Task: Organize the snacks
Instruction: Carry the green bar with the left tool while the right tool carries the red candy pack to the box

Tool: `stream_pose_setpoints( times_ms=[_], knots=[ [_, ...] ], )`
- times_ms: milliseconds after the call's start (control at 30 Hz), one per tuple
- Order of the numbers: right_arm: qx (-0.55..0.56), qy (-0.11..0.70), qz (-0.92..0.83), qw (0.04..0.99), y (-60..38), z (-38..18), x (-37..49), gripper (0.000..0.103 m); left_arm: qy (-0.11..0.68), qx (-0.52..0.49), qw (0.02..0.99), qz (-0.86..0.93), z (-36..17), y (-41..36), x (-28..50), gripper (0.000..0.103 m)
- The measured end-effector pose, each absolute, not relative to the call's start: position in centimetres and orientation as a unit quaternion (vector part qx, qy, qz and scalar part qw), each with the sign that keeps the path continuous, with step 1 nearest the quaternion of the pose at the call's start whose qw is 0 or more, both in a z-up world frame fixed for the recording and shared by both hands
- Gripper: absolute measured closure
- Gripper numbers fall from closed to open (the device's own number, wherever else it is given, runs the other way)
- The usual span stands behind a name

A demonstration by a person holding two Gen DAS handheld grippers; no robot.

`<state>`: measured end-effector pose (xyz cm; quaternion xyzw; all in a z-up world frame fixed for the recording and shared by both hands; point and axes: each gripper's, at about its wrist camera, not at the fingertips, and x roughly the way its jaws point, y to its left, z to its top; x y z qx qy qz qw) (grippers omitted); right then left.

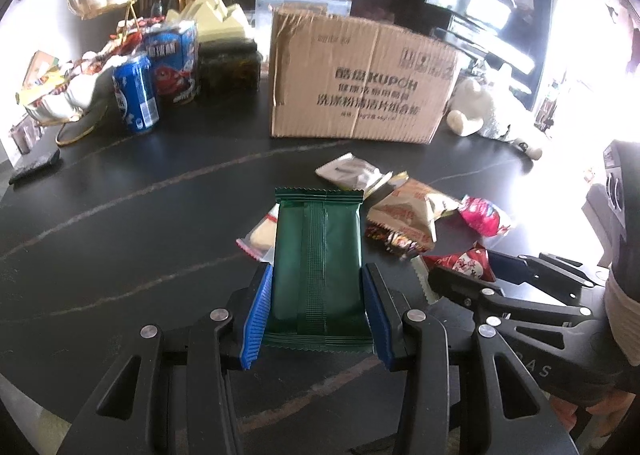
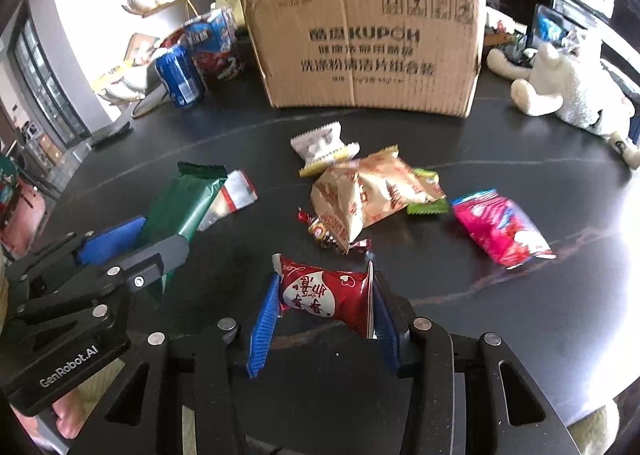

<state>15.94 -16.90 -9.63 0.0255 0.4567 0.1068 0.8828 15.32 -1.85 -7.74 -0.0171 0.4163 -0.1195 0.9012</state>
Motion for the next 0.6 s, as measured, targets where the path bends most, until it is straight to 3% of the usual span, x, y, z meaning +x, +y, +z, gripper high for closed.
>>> stream_pose_setpoints(
  times_ms=[600],
  knots=[
    [0.035, 0.349, 0.097, 0.931, -18.4, -1.1, 16.4, 0.058, 0.336, -0.013, 0.932, -0.137, 0.6, -2.3, 16.1, 0.059]
  ],
)
